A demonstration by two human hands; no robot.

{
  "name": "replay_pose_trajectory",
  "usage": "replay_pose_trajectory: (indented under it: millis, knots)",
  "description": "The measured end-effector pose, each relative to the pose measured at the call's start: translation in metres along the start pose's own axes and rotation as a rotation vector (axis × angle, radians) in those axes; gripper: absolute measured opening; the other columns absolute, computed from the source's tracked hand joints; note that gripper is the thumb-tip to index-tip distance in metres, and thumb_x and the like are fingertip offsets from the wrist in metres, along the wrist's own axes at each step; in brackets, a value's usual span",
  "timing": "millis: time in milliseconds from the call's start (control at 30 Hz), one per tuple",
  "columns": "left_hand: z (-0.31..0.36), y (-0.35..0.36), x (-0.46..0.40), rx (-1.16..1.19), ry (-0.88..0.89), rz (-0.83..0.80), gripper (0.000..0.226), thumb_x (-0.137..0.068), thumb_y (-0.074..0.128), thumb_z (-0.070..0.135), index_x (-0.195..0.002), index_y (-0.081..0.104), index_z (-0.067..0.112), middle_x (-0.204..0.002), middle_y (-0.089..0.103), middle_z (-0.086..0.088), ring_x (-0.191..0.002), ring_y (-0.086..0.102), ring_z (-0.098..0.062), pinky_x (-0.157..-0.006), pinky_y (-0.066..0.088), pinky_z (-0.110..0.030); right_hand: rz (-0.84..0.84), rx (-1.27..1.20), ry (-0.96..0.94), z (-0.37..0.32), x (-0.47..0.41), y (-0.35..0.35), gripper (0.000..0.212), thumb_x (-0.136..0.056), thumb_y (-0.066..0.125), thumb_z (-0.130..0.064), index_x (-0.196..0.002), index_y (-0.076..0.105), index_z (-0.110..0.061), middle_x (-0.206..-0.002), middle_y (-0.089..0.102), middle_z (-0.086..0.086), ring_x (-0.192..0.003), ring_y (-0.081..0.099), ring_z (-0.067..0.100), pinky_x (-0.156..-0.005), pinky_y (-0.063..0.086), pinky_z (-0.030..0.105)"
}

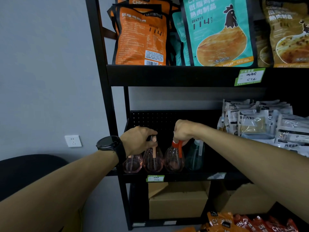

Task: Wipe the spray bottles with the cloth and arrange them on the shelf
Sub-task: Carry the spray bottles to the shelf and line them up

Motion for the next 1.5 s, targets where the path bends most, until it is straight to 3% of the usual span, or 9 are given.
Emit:
replay_pose_trajectory:
  millis: [233, 367, 467, 567, 967, 1067, 1200, 1333, 1500]
  knots:
    - [0.004, -0.004, 0.000, -0.039, -0.017, -0.040, 0.048, -0.096, 0.054, 0.034, -0.142, 0.047, 0.021, -0.140, 0.055, -0.002, -0.126, 0.052, -0.019, -0.103, 0.044, -0.032, 0.040, -0.043, 0.011, 0.004, 0.003, -0.017, 0.026, -0.094, 0.057, -0.029, -0.099, 0.068, -0.005, -0.086, 0.073, 0.004, -0.080, 0.073, 0.020, -0.084, 0.058, 0.033]
    - [0.007, -0.014, -0.005, -0.055, -0.020, -0.055, 0.049, -0.094, 0.057, 0.028, -0.141, 0.048, 0.022, -0.142, 0.053, -0.001, -0.127, 0.051, -0.019, -0.104, 0.043, -0.033, 0.162, -0.032, 0.024, 0.016, 0.006, -0.054, 0.033, -0.095, 0.054, -0.034, -0.114, 0.056, -0.008, -0.095, 0.069, 0.010, -0.077, 0.072, 0.019, -0.078, 0.057, 0.031]
    - [0.015, -0.021, -0.009, -0.065, -0.020, -0.065, 0.046, -0.094, 0.057, 0.030, -0.140, 0.050, 0.024, -0.142, 0.052, 0.001, -0.126, 0.052, -0.018, -0.103, 0.045, -0.034, 0.190, -0.023, 0.024, 0.029, 0.010, -0.074, 0.022, -0.095, 0.056, -0.029, -0.092, 0.054, -0.007, -0.071, 0.056, 0.007, -0.078, 0.070, 0.021, -0.059, 0.049, 0.026]
    - [0.024, -0.027, -0.014, -0.068, -0.015, -0.053, 0.045, -0.093, 0.055, 0.024, -0.138, 0.052, 0.026, -0.144, 0.051, 0.002, -0.128, 0.050, -0.018, -0.104, 0.046, -0.034, 0.225, 0.025, 0.031, 0.042, 0.016, -0.086, 0.024, -0.093, 0.059, -0.026, -0.079, 0.050, -0.009, -0.067, 0.051, 0.006, -0.068, 0.064, 0.021, -0.049, 0.040, 0.022]
    - [0.071, -0.005, -0.037, -0.061, 0.060, -0.062, 0.058, -0.093, 0.053, 0.054, -0.143, 0.046, 0.027, -0.141, 0.056, 0.000, -0.125, 0.054, -0.017, -0.101, 0.047, -0.034, 0.175, 0.079, 0.069, 0.082, 0.020, -0.062, 0.034, -0.088, 0.065, -0.038, -0.069, 0.054, -0.012, -0.067, 0.058, 0.005, -0.055, 0.056, 0.019, -0.053, 0.044, 0.022]
    - [0.078, 0.005, -0.041, -0.056, 0.066, -0.066, 0.060, -0.091, 0.057, 0.053, -0.144, 0.043, 0.029, -0.140, 0.056, 0.001, -0.123, 0.056, -0.017, -0.099, 0.048, -0.035, 0.174, 0.049, 0.073, 0.086, 0.020, -0.055, 0.036, -0.088, 0.065, -0.040, -0.069, 0.053, -0.013, -0.067, 0.057, 0.005, -0.056, 0.057, 0.019, -0.054, 0.045, 0.022]
    - [0.083, 0.014, -0.045, -0.062, 0.059, -0.074, 0.054, -0.093, 0.057, 0.048, -0.143, 0.046, 0.029, -0.138, 0.058, 0.002, -0.121, 0.057, -0.017, -0.097, 0.048, -0.034, 0.157, -0.002, 0.064, 0.085, 0.021, -0.048, 0.033, -0.088, 0.066, -0.041, -0.076, 0.055, -0.013, -0.074, 0.061, 0.004, -0.072, 0.069, 0.020, -0.072, 0.056, 0.027]
    - [0.090, 0.019, -0.047, -0.079, 0.106, -0.083, 0.041, -0.095, 0.057, 0.038, -0.135, 0.057, 0.025, -0.138, 0.058, 0.004, -0.121, 0.055, -0.015, -0.100, 0.045, -0.032, 0.153, -0.018, 0.053, 0.082, 0.021, -0.045, 0.027, -0.090, 0.064, -0.034, -0.080, 0.057, -0.010, -0.081, 0.067, 0.006, -0.076, 0.073, 0.021, -0.066, 0.056, 0.024]
    - [0.091, 0.018, -0.048, -0.076, 0.108, -0.052, 0.039, -0.096, 0.058, 0.030, -0.134, 0.058, 0.021, -0.136, 0.059, 0.002, -0.123, 0.055, -0.016, -0.101, 0.043, -0.030, 0.138, -0.085, 0.041, 0.079, 0.019, -0.040, 0.018, -0.093, 0.058, -0.019, -0.081, 0.058, -0.005, -0.091, 0.071, 0.016, -0.077, 0.074, 0.023, -0.073, 0.060, 0.030]
Point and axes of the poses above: each hand's wrist, its own x-axis away from the middle knuckle, its own y-axis out of the palm, z = x × y, the point moved 9 cm from there along -x, towards the middle knuckle
